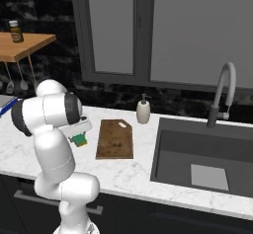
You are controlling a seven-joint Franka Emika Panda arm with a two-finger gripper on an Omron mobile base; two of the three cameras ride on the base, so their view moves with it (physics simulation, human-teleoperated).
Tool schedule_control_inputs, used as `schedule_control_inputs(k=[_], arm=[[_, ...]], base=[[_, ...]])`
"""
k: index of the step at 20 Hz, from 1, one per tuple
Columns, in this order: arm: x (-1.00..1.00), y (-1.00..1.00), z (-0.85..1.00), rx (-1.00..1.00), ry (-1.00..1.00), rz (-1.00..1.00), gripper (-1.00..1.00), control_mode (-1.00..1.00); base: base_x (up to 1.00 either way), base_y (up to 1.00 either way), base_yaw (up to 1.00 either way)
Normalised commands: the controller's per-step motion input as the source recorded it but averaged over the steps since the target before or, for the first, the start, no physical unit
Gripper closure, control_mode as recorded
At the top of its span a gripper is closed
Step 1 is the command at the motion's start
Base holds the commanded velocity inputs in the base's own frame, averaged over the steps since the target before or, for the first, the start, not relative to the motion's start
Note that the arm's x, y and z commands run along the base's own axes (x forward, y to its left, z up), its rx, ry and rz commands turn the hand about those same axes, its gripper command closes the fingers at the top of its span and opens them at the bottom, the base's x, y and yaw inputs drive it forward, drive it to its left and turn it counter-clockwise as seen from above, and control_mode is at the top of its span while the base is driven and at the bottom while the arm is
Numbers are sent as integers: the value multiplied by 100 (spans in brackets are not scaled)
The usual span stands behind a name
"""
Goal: Pick up the sponge from the counter and clean the cutting board by briefly scrubbing or pressing down on the cutting board. Once finished, release the sponge.
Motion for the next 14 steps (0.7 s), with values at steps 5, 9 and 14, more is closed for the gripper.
schedule_control_inputs(k=[5, 9, 14], arm=[[-23, 11, 25, 6, 0, -3, -100, -100], [-28, 0, 48, 16, -1, -3, -100, -100], [-50, -25, 84, 23, -16, -1, -100, -100]], base=[[0, 0, 0], [0, 0, 0], [0, 0, 0]])
